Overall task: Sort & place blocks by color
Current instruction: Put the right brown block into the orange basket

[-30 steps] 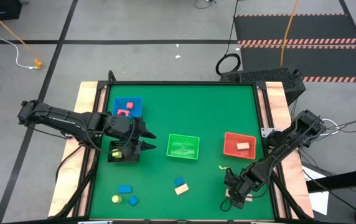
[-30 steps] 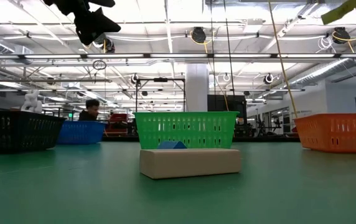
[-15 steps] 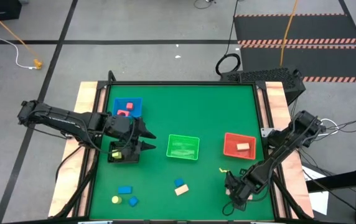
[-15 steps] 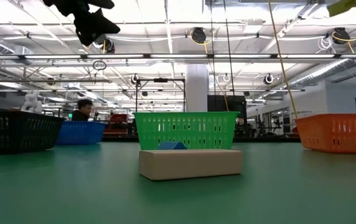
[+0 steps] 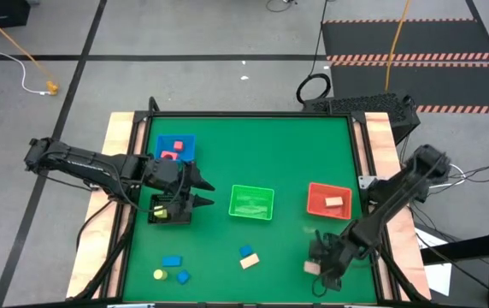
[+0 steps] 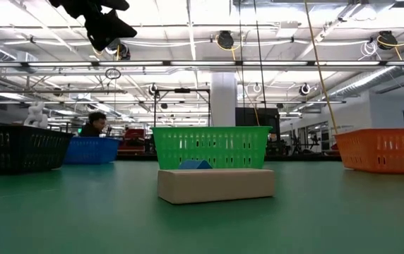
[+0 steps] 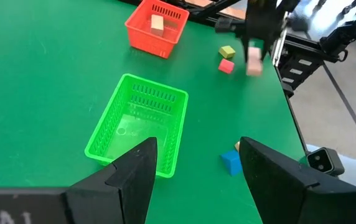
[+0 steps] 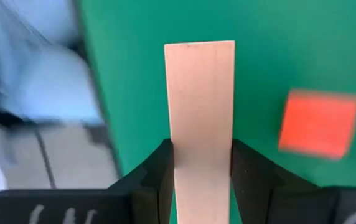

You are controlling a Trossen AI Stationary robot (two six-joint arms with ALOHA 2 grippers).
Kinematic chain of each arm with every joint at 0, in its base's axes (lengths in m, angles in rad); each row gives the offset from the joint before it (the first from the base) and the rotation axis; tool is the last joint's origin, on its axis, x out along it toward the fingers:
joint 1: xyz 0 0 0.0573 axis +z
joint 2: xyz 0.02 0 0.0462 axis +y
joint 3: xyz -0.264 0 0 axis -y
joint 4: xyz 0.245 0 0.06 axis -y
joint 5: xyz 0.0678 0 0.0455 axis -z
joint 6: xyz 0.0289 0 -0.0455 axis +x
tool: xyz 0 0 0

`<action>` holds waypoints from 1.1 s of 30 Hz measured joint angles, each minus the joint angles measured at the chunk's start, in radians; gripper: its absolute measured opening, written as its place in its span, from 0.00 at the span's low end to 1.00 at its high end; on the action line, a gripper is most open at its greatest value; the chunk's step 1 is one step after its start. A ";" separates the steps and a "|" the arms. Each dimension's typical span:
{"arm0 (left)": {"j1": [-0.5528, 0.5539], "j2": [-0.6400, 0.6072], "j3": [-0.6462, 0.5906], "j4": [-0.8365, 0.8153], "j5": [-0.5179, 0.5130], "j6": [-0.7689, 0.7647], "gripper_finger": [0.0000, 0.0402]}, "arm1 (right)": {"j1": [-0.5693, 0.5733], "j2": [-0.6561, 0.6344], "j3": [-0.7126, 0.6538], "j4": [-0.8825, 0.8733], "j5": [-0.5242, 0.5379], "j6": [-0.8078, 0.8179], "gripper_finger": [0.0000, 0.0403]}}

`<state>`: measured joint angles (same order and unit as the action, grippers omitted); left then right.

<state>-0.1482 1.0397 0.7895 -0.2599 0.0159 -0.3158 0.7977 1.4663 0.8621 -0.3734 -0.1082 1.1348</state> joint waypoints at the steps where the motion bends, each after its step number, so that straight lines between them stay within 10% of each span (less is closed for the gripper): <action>1: 0.000 0.000 0.000 0.000 0.000 0.000 0.57 | -0.004 -0.032 0.001 0.003 0.046 -0.004 0.27; 9: 0.001 0.000 0.000 0.001 0.000 0.016 0.57 | -0.040 -0.280 0.003 -0.017 0.533 -0.224 0.27; 15: 0.001 0.000 0.000 0.001 -0.005 0.026 0.57 | -0.099 -0.406 0.003 -0.131 0.707 -0.354 0.29; 33: 0.029 0.000 0.000 0.029 -0.177 0.083 0.57 | -0.229 -0.419 0.003 -0.609 0.529 -0.151 0.29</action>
<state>-0.1192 1.0397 0.7895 -0.2311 -0.1608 -0.2328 0.5685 1.0471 0.8650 -0.9828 0.4203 0.9840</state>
